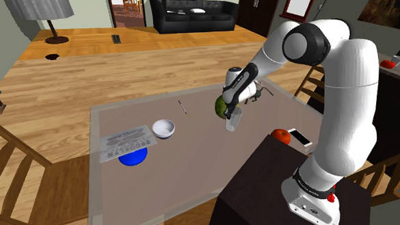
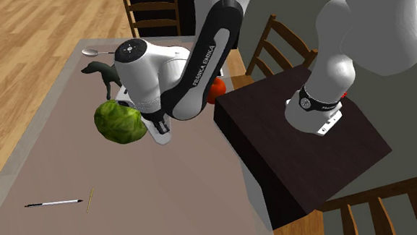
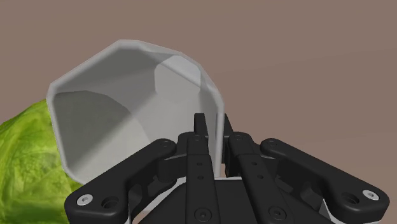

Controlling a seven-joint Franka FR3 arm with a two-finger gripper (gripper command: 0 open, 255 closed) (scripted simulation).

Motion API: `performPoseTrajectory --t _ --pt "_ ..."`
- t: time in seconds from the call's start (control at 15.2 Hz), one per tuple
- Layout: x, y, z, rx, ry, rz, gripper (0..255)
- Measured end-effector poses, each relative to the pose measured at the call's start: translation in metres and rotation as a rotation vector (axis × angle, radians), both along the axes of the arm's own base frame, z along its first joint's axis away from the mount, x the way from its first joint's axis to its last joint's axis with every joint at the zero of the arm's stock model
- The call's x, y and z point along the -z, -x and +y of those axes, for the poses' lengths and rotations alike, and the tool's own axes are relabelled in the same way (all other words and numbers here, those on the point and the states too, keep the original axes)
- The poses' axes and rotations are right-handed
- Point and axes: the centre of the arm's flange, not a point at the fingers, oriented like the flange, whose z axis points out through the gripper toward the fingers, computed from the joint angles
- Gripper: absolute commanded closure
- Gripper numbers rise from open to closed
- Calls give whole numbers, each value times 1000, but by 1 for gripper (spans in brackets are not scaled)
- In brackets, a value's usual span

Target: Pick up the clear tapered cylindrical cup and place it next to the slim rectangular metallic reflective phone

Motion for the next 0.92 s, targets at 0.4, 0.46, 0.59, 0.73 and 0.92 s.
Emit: performPoseTrajectory --t 0.4,0.46,0.59,0.73,0.92 --pt "-32 0 1 0 0 0 255" --pt "-36 1 1 0 0 0 255" --pt "-48 0 1 0 0 0 255" --pt "-58 -1 1 0 0 0 255" --pt "-74 0 0 0 0 0 255"
